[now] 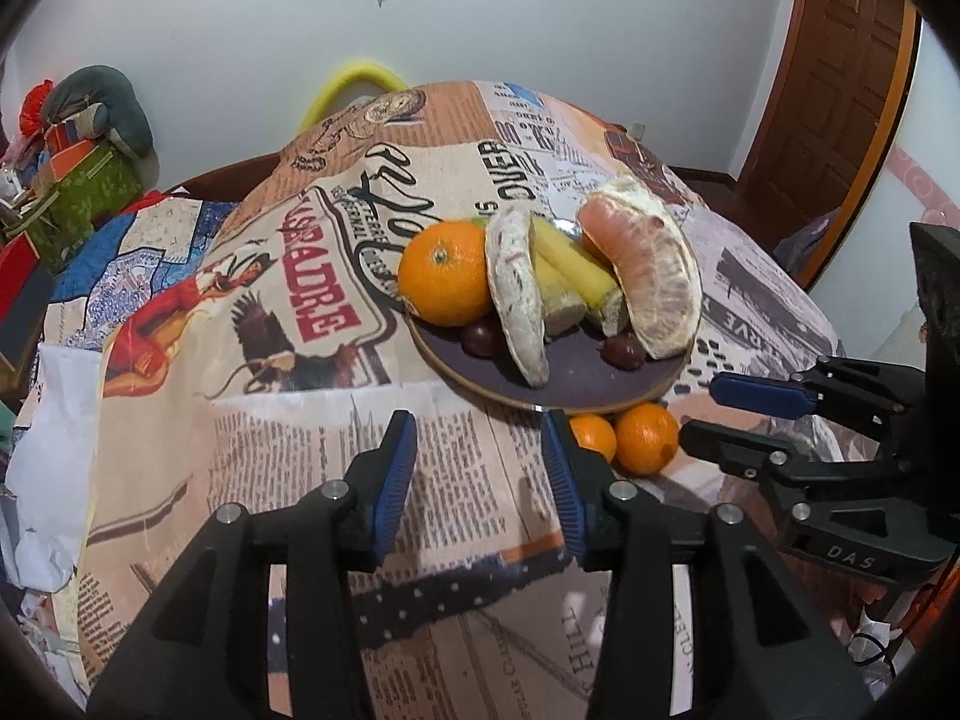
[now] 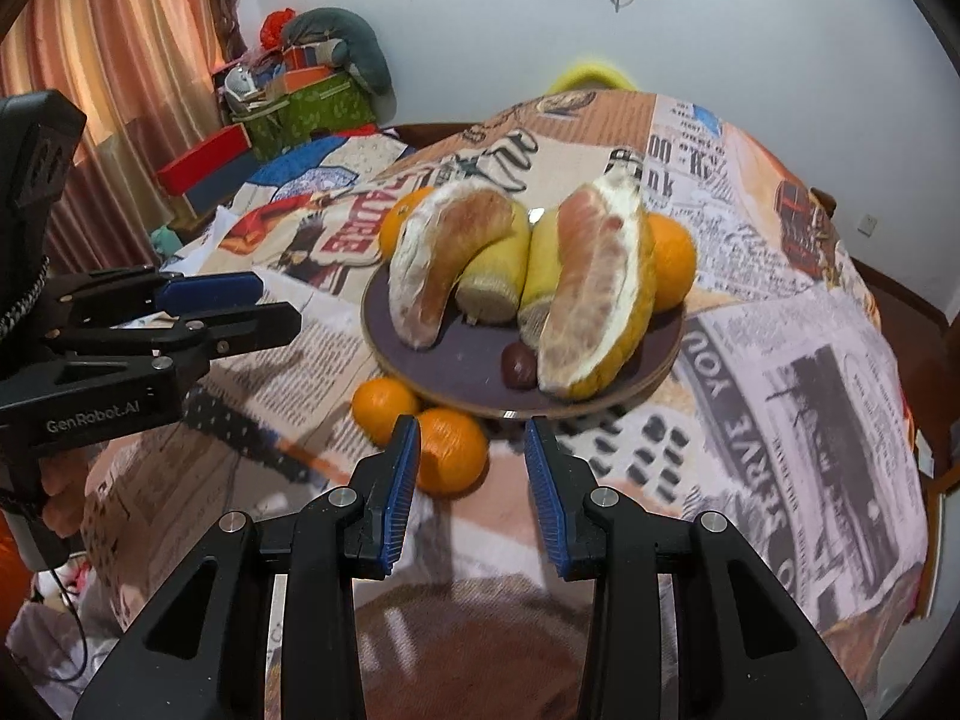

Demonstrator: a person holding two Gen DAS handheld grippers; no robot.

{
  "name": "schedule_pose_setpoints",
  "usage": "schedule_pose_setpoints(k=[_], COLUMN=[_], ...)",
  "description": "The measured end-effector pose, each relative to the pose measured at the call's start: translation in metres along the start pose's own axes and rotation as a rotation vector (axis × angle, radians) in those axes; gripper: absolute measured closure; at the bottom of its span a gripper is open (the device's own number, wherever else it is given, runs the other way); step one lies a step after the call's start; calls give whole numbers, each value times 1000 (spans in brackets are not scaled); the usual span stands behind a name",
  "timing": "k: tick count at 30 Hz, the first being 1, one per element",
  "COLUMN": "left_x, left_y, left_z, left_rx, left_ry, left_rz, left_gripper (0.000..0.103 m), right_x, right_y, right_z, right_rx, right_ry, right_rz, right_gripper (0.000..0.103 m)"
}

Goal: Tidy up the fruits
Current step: 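Grasp a small mandarin with the left tool while the right tool grasps another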

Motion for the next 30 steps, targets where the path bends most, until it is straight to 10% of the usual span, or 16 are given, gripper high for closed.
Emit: schedule_pose_setpoints(k=[30], left_x=[-18], left_y=[-22], left_z=[-29], left_rx=[-66], left_ry=[91], left_rz=[-15], left_gripper=[46], right_x=[-9], right_y=[0], right_z=[-8], right_rx=[18], right_ry=[7], right_rz=[7], right_gripper=[69])
Point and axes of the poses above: each gripper's, at about its wrist camera, not at the fingertips, and z roughly against the way its jaws point, y to its left, x to its top, the point moved 4 cm from there along -z, roughly the way its jaws point, and after that the axes turned 2 degrees about -x, right-handed, at the moved point
